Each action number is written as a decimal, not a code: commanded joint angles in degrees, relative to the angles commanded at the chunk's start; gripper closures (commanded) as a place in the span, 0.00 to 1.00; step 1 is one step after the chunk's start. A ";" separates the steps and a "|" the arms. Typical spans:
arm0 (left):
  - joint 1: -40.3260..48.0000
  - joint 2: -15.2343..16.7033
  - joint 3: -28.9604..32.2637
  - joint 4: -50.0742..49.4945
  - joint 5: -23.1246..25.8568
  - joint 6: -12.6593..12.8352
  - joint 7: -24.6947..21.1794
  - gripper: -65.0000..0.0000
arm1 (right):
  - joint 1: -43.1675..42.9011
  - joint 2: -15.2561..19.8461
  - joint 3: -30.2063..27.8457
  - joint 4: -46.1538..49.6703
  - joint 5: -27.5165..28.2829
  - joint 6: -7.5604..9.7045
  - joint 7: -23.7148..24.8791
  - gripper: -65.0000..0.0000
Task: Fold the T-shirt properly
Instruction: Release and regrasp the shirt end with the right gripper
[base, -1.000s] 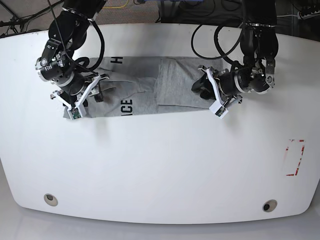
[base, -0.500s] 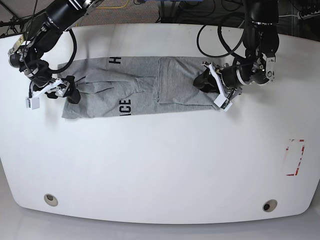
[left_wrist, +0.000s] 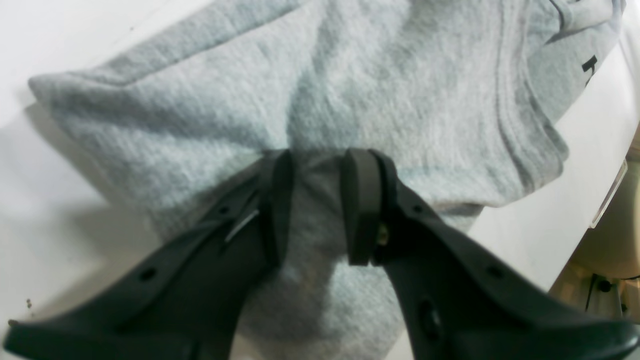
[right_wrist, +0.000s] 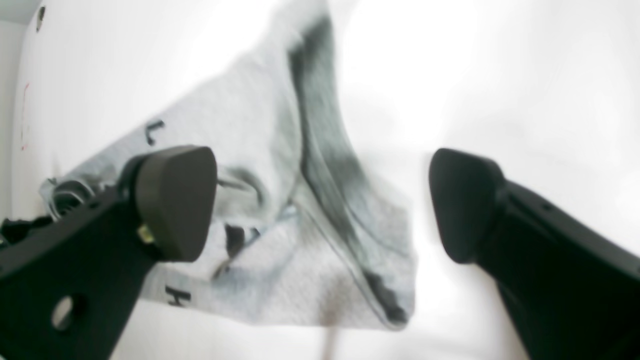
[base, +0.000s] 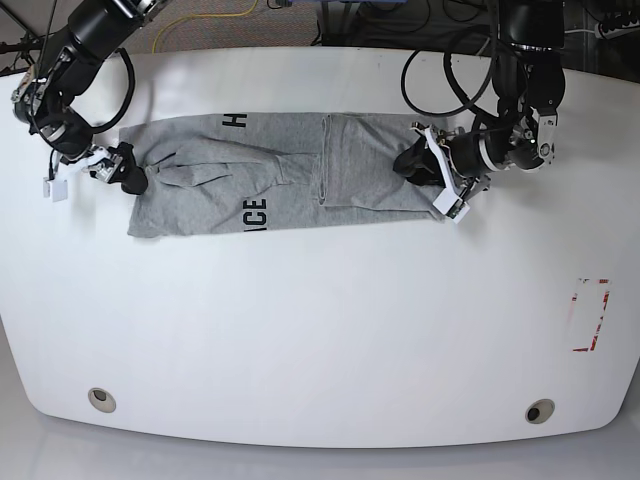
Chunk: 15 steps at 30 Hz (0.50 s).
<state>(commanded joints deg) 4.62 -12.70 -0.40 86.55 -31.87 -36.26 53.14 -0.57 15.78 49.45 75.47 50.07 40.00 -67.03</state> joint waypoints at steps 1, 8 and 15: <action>0.00 0.00 0.00 0.00 0.00 0.00 0.00 0.75 | -0.26 0.00 -0.53 0.00 0.00 0.00 0.53 0.00; 0.09 0.00 0.00 -0.09 0.00 0.00 0.00 0.75 | -2.29 -0.79 -6.68 0.18 0.09 0.00 2.90 0.00; 0.09 0.00 0.00 -0.09 0.00 0.00 0.00 0.75 | -2.29 -3.43 -9.32 0.26 0.00 0.00 3.08 0.09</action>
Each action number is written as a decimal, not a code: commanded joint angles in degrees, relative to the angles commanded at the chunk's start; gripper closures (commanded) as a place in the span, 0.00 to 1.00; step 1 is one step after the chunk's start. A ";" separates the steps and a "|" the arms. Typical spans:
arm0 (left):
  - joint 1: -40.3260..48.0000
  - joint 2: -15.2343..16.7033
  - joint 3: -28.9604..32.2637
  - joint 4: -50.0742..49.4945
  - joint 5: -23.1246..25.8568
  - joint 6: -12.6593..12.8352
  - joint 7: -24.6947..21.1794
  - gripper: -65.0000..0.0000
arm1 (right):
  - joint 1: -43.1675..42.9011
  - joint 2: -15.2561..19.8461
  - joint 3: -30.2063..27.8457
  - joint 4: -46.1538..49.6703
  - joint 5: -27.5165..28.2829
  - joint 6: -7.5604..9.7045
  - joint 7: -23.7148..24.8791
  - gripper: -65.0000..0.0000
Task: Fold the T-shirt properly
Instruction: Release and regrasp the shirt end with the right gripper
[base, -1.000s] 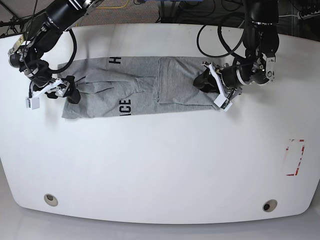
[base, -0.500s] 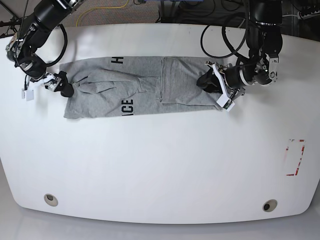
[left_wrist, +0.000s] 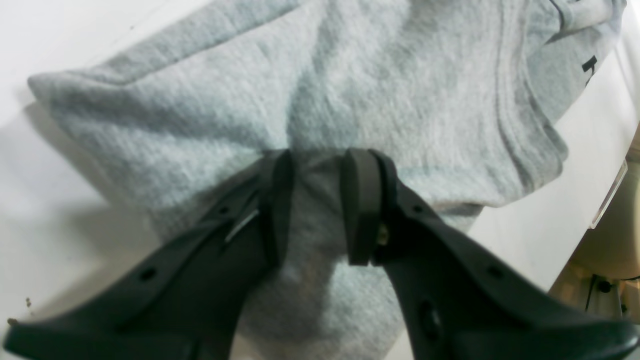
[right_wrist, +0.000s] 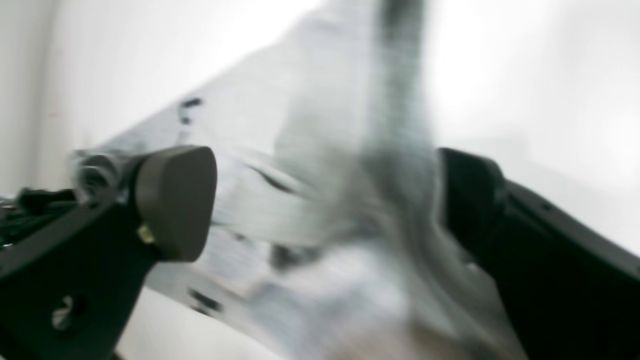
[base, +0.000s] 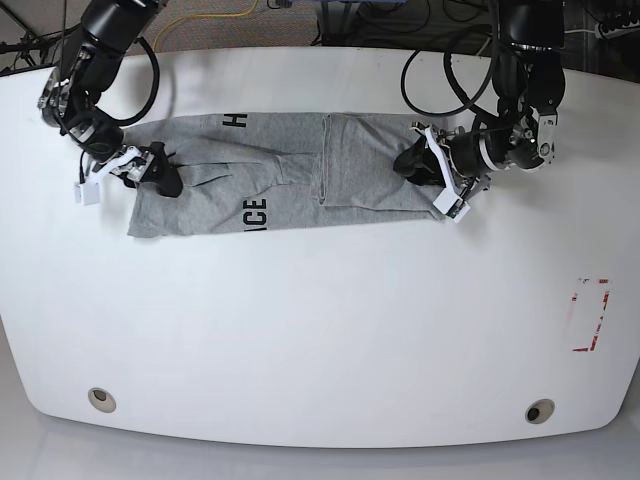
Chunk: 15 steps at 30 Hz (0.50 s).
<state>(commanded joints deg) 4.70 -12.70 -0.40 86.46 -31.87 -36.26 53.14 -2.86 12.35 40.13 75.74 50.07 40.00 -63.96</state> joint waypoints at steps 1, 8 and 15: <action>0.00 0.00 0.00 0.00 0.00 0.00 0.00 0.75 | 0.00 -0.09 -0.18 0.00 0.00 0.00 0.44 0.13; 0.09 -0.09 0.00 0.00 0.09 0.00 0.00 0.75 | 0.26 -0.18 -0.26 -0.44 0.00 0.00 3.25 0.62; 0.09 -0.09 0.00 -0.09 0.26 0.44 0.00 0.75 | -0.18 0.26 -0.18 2.11 0.09 -0.75 3.25 1.00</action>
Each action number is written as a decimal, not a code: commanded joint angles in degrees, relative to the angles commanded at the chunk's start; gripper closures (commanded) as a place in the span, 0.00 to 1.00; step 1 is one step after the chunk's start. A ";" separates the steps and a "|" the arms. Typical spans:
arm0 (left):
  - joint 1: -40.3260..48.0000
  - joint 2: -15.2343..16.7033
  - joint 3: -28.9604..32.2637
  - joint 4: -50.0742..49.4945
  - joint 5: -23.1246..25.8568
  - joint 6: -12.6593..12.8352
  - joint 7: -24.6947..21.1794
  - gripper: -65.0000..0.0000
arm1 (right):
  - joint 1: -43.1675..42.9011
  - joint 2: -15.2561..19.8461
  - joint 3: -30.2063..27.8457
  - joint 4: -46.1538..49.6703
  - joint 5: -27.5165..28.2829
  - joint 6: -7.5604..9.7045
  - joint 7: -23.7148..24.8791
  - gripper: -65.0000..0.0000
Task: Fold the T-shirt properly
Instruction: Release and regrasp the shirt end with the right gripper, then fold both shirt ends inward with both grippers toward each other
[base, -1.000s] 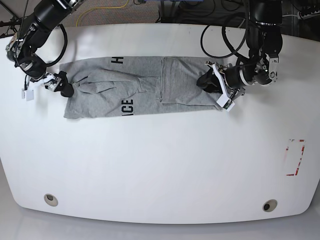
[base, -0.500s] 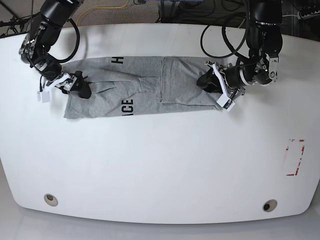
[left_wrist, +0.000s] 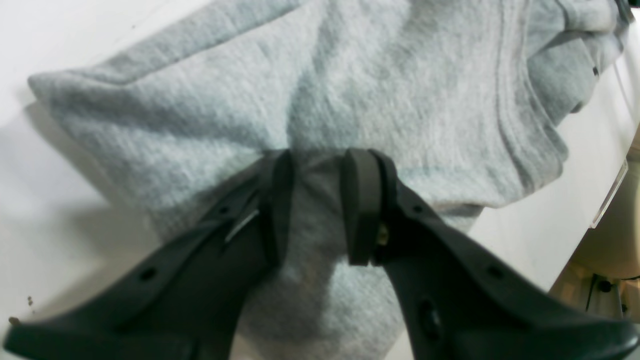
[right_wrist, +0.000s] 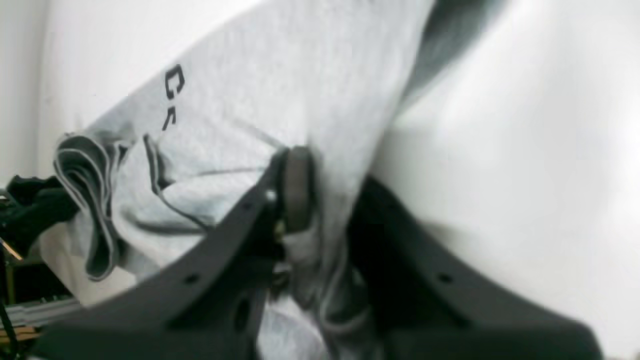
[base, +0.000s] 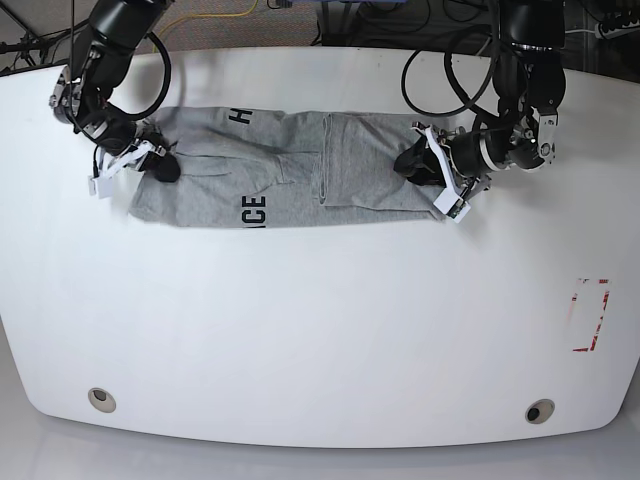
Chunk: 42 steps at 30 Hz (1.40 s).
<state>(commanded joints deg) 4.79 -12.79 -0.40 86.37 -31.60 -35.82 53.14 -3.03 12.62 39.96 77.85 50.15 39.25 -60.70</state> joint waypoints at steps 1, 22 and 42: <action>0.00 0.00 0.00 0.00 0.18 0.00 0.26 0.75 | -0.53 0.00 0.18 1.14 0.00 -1.05 0.00 0.99; -0.26 0.44 5.71 0.00 7.65 0.09 2.20 0.75 | -10.55 0.09 -11.08 35.16 -0.09 -19.69 -0.09 1.00; -8.26 10.02 5.71 -14.15 7.56 6.51 3.34 0.74 | -7.82 -2.11 -30.33 38.51 -4.31 -24.18 0.26 1.00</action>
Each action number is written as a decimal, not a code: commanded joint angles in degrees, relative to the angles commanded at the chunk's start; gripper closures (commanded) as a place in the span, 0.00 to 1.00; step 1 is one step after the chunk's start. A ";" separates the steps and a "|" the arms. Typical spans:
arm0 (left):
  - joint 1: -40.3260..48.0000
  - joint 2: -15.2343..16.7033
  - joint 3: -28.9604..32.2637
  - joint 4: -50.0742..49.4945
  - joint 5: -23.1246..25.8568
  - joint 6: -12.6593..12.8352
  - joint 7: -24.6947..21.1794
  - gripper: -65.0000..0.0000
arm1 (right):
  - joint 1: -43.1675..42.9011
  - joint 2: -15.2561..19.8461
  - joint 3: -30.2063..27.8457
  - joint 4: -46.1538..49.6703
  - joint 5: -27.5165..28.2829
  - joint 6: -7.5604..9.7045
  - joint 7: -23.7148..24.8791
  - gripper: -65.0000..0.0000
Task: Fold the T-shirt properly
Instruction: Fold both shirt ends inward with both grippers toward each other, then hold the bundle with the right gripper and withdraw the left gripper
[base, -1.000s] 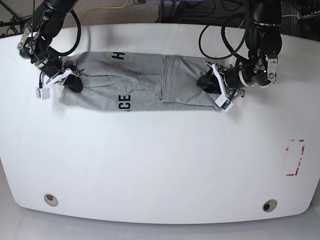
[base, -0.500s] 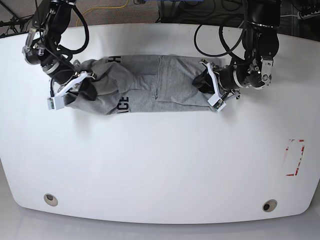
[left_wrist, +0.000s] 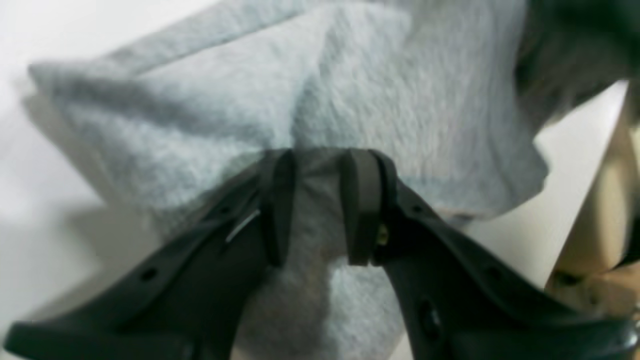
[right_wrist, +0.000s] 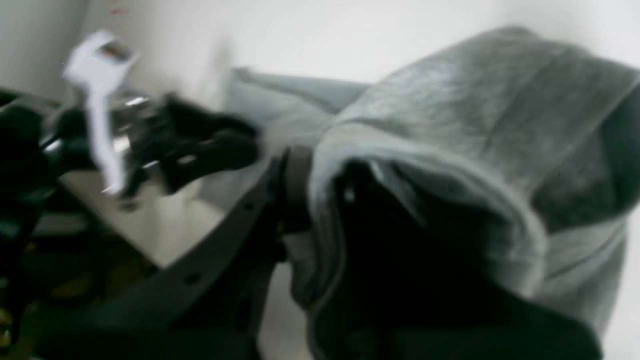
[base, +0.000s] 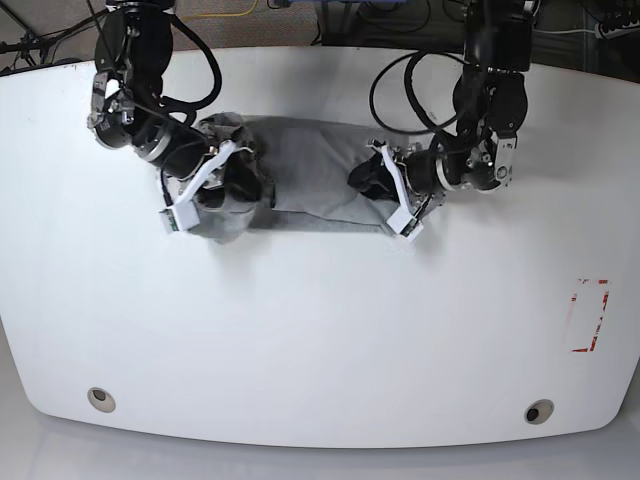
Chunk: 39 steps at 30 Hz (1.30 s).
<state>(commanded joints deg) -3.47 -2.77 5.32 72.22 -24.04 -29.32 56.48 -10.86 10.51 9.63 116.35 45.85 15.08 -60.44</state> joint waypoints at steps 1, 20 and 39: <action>-0.88 0.79 0.00 -1.76 -0.09 0.35 0.00 0.74 | 0.35 -0.44 -1.76 -0.18 -2.81 -0.70 0.00 1.00; -0.97 4.22 0.00 -2.73 -0.09 0.44 0.00 0.74 | 6.24 -9.32 -15.38 -0.44 -30.24 -1.23 0.44 1.00; -1.14 3.96 0.00 -2.81 -0.09 0.44 0.00 0.74 | 10.29 -11.69 -20.66 -3.96 -40.62 -1.23 0.44 0.90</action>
<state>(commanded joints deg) -4.62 1.19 5.32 69.41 -24.13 -28.88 56.48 -0.57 -1.19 -11.03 112.40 5.23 13.85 -60.00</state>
